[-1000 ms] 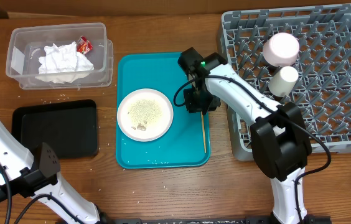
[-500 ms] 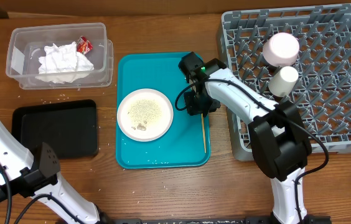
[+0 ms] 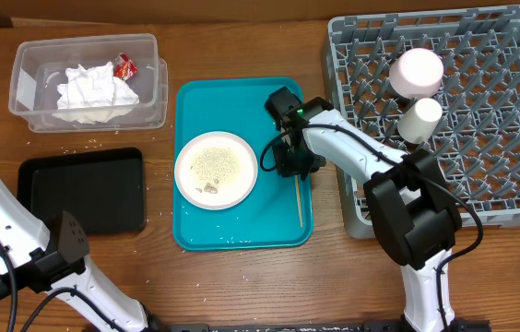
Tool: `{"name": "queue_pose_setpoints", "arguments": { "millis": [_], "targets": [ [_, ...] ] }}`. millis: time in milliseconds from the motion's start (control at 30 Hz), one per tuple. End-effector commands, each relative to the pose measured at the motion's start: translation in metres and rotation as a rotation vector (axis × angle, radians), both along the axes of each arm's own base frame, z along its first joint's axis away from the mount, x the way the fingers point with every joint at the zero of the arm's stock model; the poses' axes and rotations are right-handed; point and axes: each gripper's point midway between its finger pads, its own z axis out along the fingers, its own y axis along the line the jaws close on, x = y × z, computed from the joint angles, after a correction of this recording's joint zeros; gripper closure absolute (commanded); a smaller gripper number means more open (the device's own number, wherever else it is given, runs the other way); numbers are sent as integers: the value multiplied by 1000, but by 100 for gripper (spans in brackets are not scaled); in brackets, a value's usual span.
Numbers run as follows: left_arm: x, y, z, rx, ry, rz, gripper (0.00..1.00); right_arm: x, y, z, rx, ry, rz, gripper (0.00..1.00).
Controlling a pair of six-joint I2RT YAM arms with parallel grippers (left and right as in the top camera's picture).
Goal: Sort waste into correct bins and load items into the dishwasher
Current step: 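Grasp the wooden chopstick on the teal tray with the right gripper, then carry the chopstick right and insert it into the rack's left edge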
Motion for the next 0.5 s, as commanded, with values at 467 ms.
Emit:
{"name": "queue_pose_setpoints", "arguments": {
  "millis": [467],
  "targets": [
    [4, -1, -3, -7, 0, -1, 0, 50, 2, 110, 98, -96, -114, 96]
  ]
}}
